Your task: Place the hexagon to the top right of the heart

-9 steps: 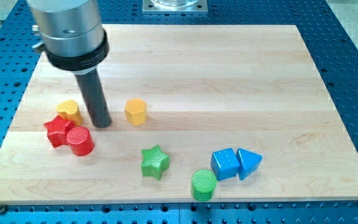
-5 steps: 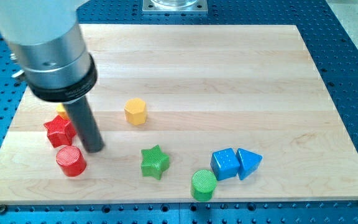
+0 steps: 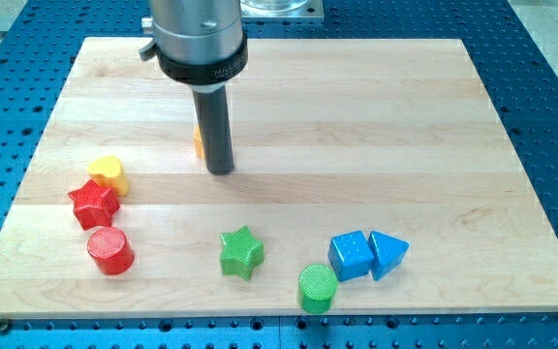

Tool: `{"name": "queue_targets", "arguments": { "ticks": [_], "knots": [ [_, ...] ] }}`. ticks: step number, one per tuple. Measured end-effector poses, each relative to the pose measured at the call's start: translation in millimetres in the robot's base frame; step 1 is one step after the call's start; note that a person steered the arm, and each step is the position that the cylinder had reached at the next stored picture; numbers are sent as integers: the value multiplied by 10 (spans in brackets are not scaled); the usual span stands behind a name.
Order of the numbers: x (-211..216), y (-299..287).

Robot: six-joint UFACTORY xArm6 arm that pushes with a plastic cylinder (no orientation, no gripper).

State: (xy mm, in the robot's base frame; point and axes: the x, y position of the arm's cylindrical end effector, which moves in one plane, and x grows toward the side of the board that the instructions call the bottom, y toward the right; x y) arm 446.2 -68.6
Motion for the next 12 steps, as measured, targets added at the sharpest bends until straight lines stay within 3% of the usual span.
{"name": "queue_targets", "arguments": {
  "ticks": [2, 3, 5, 7, 8, 9, 12],
  "knots": [
    [-134, 688],
    [-342, 311],
    [-342, -581],
    [-477, -312],
    [-875, -449],
    [-958, -871],
    [-377, -744]
  ]
}}
